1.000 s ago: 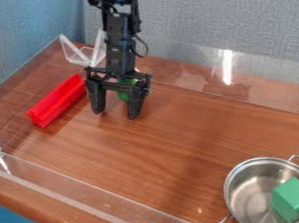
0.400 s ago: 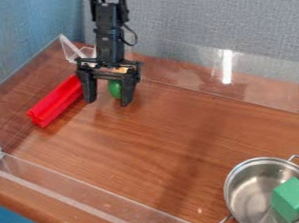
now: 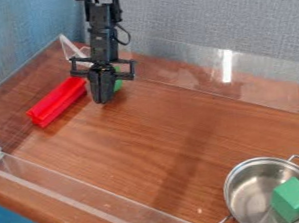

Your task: Push the yellow object to the left side of the table

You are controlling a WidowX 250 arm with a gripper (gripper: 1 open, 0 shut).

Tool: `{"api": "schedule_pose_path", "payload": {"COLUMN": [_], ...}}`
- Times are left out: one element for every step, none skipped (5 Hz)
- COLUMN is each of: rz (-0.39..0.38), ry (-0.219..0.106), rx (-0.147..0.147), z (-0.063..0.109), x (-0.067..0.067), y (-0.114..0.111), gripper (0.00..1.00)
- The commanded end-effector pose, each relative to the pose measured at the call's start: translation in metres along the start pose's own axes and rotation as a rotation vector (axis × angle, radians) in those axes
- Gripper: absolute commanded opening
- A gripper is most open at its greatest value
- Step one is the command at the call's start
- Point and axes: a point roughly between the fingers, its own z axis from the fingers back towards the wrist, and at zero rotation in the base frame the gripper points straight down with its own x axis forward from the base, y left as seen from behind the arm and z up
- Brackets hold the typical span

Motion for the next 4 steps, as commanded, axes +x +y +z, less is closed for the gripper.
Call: {"api": "schedule_pose_path", "payload": {"rz": [-0.017, -0.038, -0.087, -0.12], "ry": [-0.062, -0.06, -0.067, -0.076], "rx": [-0.002, -0.008, -0.019, -0.029], "z": [0.03, 0.039, 0.048, 0.054], "x": [0.0, 0.0, -0.001, -0.001], "y": [-0.01, -0.02, -0.021, -0.022], "gripper": [0.0, 0.0, 0.0, 0.0]}}
